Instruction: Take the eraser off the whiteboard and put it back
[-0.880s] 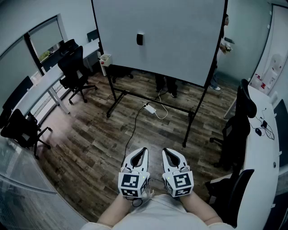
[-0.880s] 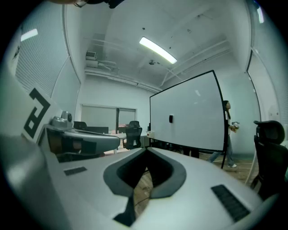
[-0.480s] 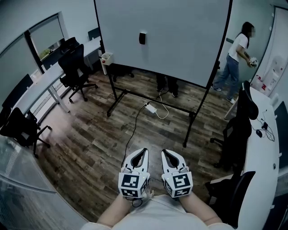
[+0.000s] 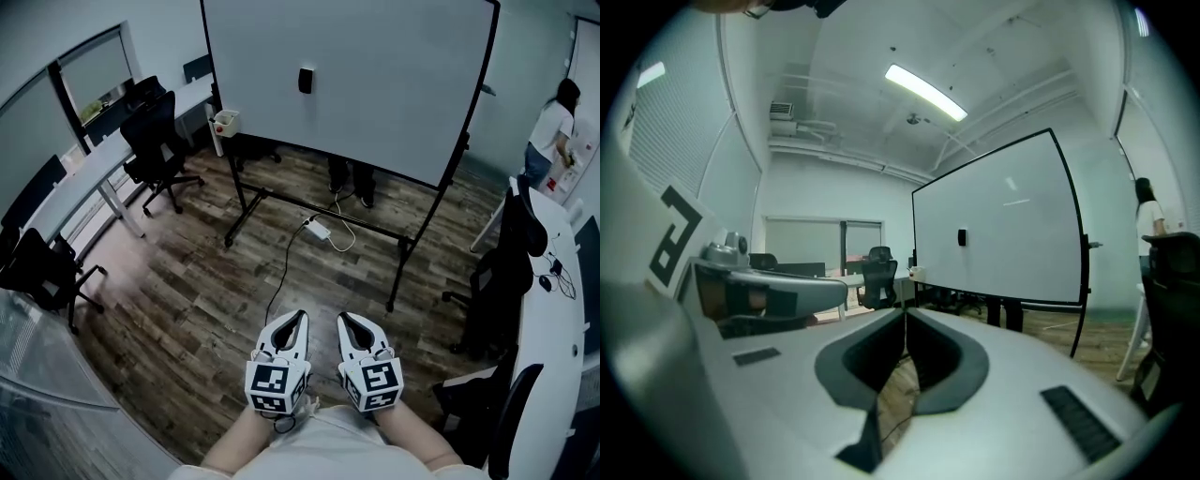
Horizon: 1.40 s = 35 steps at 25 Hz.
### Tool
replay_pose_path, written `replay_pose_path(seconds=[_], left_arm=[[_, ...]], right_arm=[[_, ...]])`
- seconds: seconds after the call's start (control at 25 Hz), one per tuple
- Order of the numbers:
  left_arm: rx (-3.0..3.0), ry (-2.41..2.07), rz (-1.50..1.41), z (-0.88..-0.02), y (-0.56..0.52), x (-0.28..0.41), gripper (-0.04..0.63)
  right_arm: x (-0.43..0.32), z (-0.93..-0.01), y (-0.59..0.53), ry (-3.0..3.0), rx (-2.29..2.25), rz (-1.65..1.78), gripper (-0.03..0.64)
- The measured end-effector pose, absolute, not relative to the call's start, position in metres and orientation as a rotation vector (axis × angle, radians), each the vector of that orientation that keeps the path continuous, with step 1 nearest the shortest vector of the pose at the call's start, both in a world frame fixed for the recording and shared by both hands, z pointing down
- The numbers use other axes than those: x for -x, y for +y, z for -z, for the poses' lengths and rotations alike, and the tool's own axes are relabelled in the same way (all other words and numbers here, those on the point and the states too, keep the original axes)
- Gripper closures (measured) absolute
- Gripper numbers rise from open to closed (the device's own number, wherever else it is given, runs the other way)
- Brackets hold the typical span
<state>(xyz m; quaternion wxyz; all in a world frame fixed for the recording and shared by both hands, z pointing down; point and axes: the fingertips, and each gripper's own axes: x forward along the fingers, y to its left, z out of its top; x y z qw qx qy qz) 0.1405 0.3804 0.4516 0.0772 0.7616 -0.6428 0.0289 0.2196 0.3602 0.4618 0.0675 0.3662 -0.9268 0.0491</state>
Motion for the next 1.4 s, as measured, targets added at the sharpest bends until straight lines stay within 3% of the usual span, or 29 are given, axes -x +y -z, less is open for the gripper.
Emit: replay_pose_path(seconds=[0.68, 1.4], left_arm=[[-2.184, -1.967, -0.096, -0.476, 0.292, -0.043, 0.577], [-2.164, -1.99, -0.065, -0.467, 0.012, 0.017, 0.577]], right_arm=[[-0.135, -0.484, 0.257, -2.774, -1.067, -0.241, 0.589], [-0.071, -0.47, -0.02, -2.807, -1.017, -0.16, 0.589]])
